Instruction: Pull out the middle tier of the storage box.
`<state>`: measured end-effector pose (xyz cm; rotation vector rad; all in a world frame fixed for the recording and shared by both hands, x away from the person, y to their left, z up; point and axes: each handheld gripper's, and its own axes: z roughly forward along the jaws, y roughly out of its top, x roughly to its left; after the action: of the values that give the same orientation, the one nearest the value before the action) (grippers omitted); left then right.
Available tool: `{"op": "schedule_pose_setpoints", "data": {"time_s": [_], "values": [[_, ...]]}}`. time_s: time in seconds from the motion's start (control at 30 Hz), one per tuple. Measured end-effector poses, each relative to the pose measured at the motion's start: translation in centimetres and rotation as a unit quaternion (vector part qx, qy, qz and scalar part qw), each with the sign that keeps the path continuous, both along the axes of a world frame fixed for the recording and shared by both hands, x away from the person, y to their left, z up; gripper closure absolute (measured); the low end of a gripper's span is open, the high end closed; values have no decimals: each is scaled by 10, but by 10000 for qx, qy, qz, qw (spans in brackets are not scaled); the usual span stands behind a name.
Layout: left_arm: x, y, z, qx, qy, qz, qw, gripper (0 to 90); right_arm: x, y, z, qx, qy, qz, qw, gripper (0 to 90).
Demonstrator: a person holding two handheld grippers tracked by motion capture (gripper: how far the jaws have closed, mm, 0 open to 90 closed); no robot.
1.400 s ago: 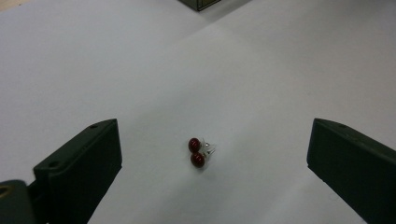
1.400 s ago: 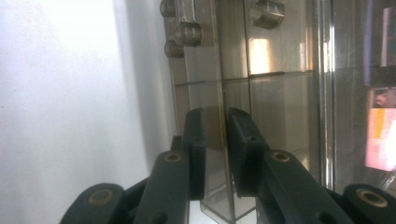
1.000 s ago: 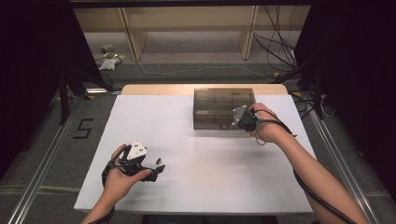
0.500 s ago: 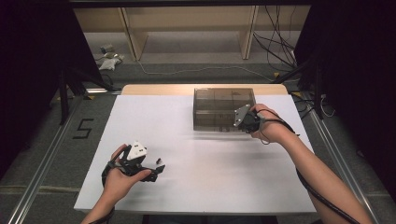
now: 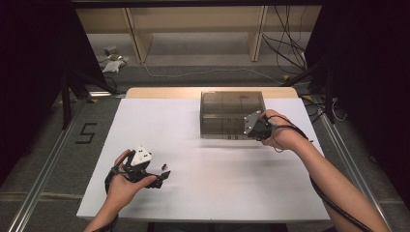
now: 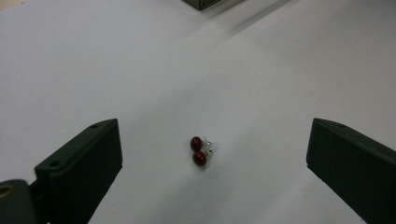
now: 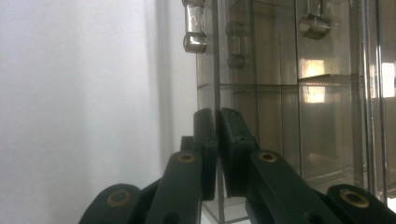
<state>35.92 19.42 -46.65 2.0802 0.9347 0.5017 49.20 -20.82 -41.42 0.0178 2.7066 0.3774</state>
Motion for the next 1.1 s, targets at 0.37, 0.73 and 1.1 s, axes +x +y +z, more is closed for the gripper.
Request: {"op": "schedule_pose_setpoints", "data": {"time_s": [0.37, 0.73, 1.1], "values": [[0, 0, 0, 2, 2, 12, 10000, 36, -5, -4, 0, 77, 53, 43, 9999, 864], [0, 0, 0, 5, 2, 9, 10000, 37, -11, -2, 0, 143, 179, 6, 9997, 869], [0, 0, 0, 0, -11, 31, 10000, 37, -15, -5, -1, 219, 248, -2, 9995, 872]]}}
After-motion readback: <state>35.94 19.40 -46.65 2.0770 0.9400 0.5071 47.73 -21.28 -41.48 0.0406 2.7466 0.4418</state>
